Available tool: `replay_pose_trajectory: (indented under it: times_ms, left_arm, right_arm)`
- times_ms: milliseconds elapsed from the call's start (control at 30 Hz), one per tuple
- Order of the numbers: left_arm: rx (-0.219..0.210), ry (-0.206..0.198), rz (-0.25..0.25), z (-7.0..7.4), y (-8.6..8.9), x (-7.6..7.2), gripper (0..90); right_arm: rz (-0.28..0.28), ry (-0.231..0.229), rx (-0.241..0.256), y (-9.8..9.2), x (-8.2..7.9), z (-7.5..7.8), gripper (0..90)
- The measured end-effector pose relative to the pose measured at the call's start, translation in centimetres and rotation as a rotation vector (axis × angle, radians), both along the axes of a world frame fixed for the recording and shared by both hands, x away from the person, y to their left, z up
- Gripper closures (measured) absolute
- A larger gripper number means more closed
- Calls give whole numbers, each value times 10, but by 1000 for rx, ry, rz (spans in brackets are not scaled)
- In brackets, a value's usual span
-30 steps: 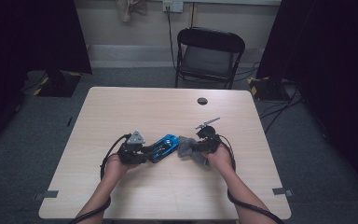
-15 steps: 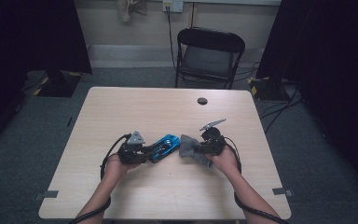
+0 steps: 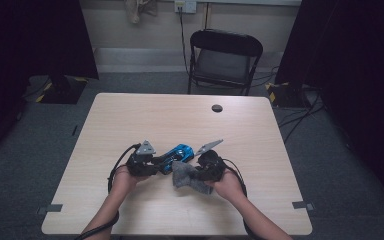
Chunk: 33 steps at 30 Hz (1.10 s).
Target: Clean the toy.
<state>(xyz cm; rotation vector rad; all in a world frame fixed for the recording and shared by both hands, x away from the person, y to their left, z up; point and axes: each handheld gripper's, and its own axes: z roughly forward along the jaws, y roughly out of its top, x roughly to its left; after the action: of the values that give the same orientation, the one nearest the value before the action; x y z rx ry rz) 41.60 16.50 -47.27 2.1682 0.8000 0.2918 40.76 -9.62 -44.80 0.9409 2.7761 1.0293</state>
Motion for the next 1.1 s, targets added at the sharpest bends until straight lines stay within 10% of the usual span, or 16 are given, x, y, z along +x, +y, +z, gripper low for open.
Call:
replay_pose_trajectory:
  times_ms: [367,1100]
  left_arm:
    - [3,1,1,0,0,0,673]
    - [1,-3,-1,0,0,0,674]
  right_arm:
    - [103,26,-34,30,-11,-12,739]
    - [77,51,-48,39,5,-20,730]
